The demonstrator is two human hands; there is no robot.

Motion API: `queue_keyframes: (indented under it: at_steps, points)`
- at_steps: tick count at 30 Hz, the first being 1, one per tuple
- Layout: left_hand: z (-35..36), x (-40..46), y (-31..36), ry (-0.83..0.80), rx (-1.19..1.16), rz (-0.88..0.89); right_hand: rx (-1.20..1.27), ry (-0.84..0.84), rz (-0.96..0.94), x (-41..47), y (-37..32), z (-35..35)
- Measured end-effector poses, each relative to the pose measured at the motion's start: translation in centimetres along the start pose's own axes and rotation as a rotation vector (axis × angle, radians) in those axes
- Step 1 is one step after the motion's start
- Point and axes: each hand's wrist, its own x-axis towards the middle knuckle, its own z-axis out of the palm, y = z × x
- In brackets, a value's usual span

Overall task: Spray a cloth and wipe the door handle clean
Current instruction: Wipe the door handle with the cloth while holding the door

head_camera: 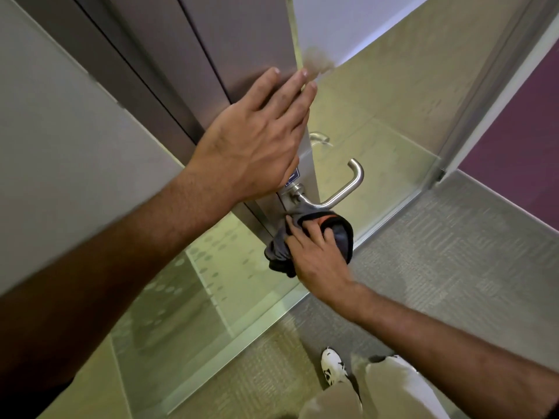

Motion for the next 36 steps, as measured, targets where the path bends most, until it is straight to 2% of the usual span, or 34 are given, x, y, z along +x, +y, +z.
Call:
queue_keyframes:
  at_steps: [3, 5, 8, 12, 15, 20, 23, 25, 30, 33, 36]
  points:
    - [0.0, 0.0, 0.0, -0.015, 0.013, 0.0, 0.625, 0.122, 0.26, -2.8, -0.9, 2.2]
    - [-0.2, 0.1, 0.0, -0.023, 0.015, 0.002, 0.932, 0.198, 0.443, -4.3, -1.6, 3.7]
    - [-0.3, 0.0, 0.0, -0.027, 0.027, 0.0, 1.129, 0.333, 0.584, -3.3, -1.9, 4.1]
    - [-0.5, 0.1, 0.1, -0.048, 0.012, -0.005, 1.231, 0.49, 0.693, 0.4, -2.5, 4.0]
    - [-0.4, 0.0, 0.2, -0.041, -0.004, -0.013, 1.4, 0.553, 0.69, 1.6, -3.5, 3.9]
    - [-0.4, 0.2, 0.3, -0.083, -0.009, -0.015, 1.393, 0.458, 0.65, 2.2, -3.4, 4.8]
    - [-0.4, 0.3, 0.3, -0.105, 0.008, -0.018, 1.215, 0.32, 0.494, 1.2, -2.6, 5.6]
    - [-0.5, 0.2, 0.2, -0.087, 0.011, -0.013, 1.185, 0.264, 0.398, 0.4, -2.0, 6.0]
    - [-0.8, 0.1, 0.3, -0.072, 0.019, -0.005, 1.233, 0.424, 0.638, -0.2, 0.2, 5.5]
    - [-0.6, 0.1, 0.3, -0.079, -0.004, -0.005, 1.349, 0.451, 0.581, 0.5, 0.1, 4.2]
    - [-0.4, 0.1, 0.1, -0.076, -0.001, 0.005, 1.3, 0.406, 0.497, 0.5, 0.5, 3.6]
